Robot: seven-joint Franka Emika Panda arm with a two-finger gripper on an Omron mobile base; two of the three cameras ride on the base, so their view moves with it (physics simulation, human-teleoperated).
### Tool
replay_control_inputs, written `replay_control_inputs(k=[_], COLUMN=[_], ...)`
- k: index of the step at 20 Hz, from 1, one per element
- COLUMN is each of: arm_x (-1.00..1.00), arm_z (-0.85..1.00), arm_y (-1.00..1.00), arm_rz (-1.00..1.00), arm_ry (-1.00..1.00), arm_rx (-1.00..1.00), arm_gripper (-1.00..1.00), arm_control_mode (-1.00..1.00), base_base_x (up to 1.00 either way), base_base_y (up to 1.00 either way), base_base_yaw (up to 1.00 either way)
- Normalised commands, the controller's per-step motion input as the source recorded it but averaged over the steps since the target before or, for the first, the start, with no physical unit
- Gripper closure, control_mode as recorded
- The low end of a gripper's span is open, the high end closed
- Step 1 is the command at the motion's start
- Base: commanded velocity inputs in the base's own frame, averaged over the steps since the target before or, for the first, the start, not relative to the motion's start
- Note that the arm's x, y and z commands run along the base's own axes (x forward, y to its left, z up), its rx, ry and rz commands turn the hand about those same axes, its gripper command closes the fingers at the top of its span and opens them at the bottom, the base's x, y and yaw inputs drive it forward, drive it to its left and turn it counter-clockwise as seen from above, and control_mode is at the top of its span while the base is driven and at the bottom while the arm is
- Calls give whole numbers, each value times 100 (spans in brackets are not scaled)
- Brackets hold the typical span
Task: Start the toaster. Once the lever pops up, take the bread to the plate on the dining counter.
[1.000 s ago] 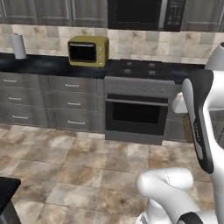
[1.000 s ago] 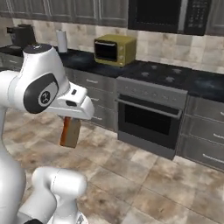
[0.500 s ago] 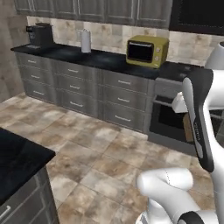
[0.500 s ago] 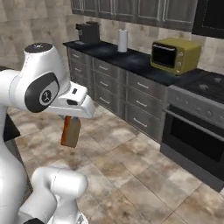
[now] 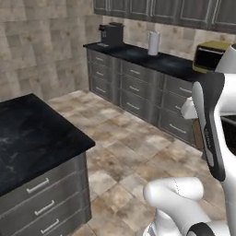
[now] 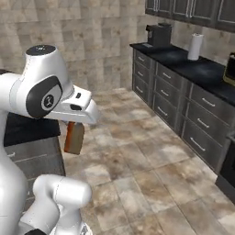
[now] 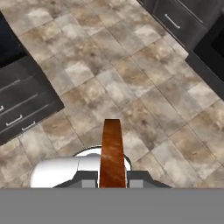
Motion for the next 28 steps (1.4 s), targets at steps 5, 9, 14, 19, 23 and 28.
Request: replay_control_inputs(k=[5, 9, 14, 19, 23, 28], arm_x=[0, 0, 0, 0, 0, 0], arm_z=[0, 0, 0, 0, 0, 0], arm_y=[0, 0, 0, 0, 0, 0], arm_rz=[0, 0, 0, 0, 0, 0], arm_ry=[0, 0, 0, 0, 0, 0], arm_rx=[0, 0, 0, 0, 0, 0], arm_gripper=[100, 100, 100, 100, 100, 100], arm_control_mode=[100, 100, 100, 100, 100, 100], base_base_x=[47, 47, 45, 22, 4, 33], base_base_y=[3, 9, -21, -77, -90, -71], base_base_yaw=[51, 44, 30, 14, 3, 11])
